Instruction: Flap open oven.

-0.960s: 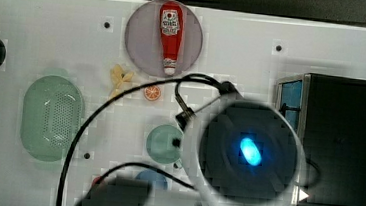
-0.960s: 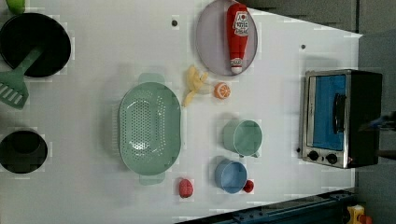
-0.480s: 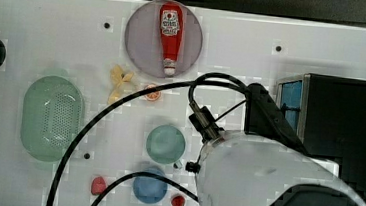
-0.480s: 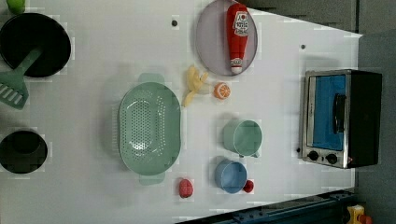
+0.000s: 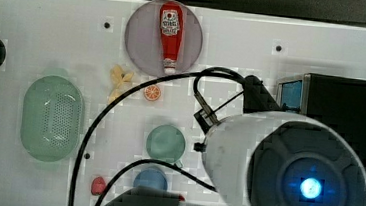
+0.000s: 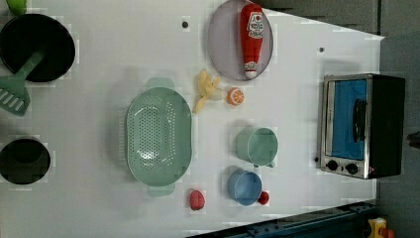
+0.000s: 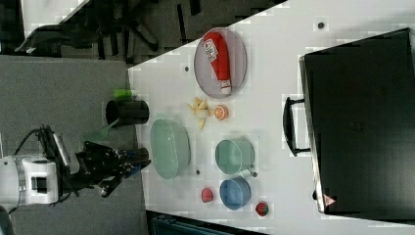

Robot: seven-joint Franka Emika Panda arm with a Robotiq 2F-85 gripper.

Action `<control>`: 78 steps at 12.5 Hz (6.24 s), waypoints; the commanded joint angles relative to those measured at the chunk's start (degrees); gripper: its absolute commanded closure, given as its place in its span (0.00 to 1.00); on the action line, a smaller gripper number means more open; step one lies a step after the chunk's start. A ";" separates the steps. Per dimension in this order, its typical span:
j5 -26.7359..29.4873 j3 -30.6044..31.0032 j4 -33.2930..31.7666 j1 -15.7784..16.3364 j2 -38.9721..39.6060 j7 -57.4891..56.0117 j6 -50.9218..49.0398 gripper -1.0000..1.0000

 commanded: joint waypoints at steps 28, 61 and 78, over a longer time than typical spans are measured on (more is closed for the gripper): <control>-5.41 -20.42 -19.32 -1.91 24.62 -65.94 48.78 0.83; -59.69 -4.18 -11.30 18.25 47.51 19.63 33.89 0.83; -2.81 -11.71 -6.94 15.98 1.26 19.55 15.99 0.83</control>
